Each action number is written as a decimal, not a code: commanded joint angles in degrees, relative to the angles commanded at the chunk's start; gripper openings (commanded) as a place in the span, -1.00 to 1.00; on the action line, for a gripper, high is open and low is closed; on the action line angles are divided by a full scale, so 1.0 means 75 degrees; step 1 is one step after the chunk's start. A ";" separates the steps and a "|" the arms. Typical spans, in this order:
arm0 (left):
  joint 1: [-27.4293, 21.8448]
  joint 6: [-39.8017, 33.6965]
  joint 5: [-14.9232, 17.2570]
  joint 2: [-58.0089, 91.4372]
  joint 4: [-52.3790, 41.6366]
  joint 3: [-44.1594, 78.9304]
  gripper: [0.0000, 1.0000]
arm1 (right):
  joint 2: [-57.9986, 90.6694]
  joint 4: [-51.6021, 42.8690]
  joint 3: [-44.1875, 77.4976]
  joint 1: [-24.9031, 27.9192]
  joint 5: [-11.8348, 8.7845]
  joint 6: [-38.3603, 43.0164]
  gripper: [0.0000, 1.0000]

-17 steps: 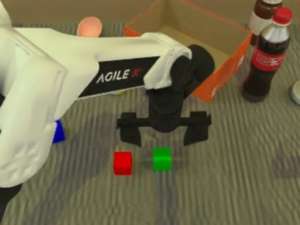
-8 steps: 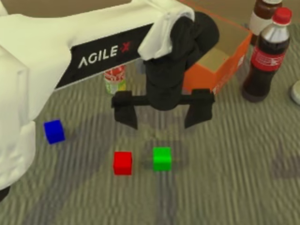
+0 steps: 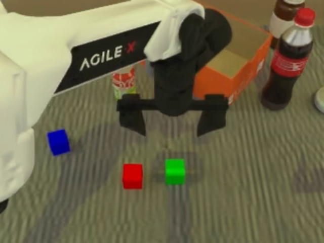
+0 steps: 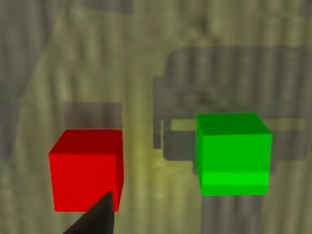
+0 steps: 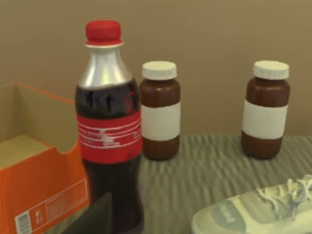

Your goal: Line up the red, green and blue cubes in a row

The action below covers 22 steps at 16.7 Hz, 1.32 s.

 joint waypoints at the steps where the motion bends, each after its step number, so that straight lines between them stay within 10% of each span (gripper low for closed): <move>1: 0.0099 0.0320 0.0007 -0.0003 0.0024 -0.0031 1.00 | 0.0000 0.0000 0.0000 0.0000 0.0000 0.0000 1.00; 22: 0.4350 1.3384 0.0364 -0.0981 0.1236 -0.2671 1.00 | 0.0000 0.0000 0.0000 0.0000 0.0000 0.0000 1.00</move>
